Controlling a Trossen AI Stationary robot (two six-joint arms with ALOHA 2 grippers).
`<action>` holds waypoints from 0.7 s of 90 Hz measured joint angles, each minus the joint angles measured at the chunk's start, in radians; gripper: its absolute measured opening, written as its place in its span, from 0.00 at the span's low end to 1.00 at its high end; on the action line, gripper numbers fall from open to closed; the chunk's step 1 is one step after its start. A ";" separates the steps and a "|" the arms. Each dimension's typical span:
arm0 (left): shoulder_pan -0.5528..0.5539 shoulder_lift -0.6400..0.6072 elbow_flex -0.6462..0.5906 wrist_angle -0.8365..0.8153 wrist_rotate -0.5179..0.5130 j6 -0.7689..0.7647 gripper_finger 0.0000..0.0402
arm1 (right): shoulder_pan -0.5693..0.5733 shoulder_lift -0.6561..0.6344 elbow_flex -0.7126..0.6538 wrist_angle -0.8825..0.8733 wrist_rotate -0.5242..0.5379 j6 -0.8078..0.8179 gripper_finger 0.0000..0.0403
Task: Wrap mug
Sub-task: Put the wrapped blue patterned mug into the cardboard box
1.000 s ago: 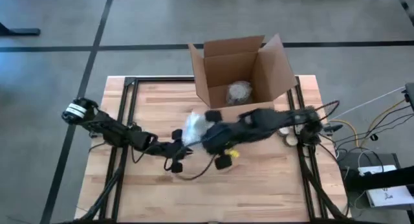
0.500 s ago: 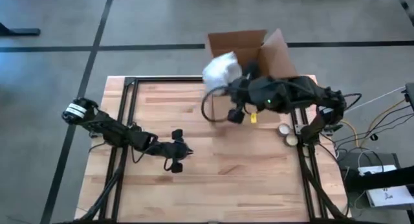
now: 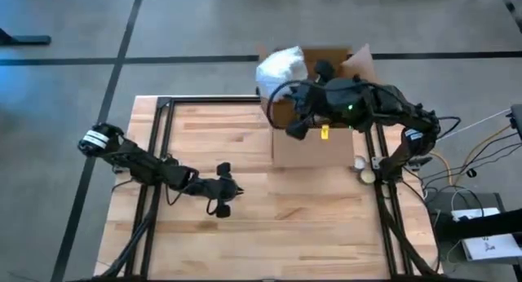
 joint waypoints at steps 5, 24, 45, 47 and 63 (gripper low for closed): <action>0.000 0.000 0.000 0.000 0.000 0.000 0.05 | -0.021 -0.006 0.001 -0.029 0.040 0.006 0.02; 0.000 0.000 0.000 0.001 0.000 0.000 0.05 | -0.142 0.004 -0.003 -0.329 -0.029 0.089 0.02; 0.000 0.000 0.000 0.008 0.000 0.000 0.05 | -0.265 0.050 -0.067 -0.462 -0.362 0.110 0.02; 0.000 0.000 0.000 0.009 0.000 0.000 0.05 | -0.274 0.052 -0.078 -0.457 -0.389 0.104 0.02; 0.000 0.000 0.000 0.007 0.000 0.001 0.05 | -0.344 0.095 -0.183 -0.430 -0.483 0.058 0.02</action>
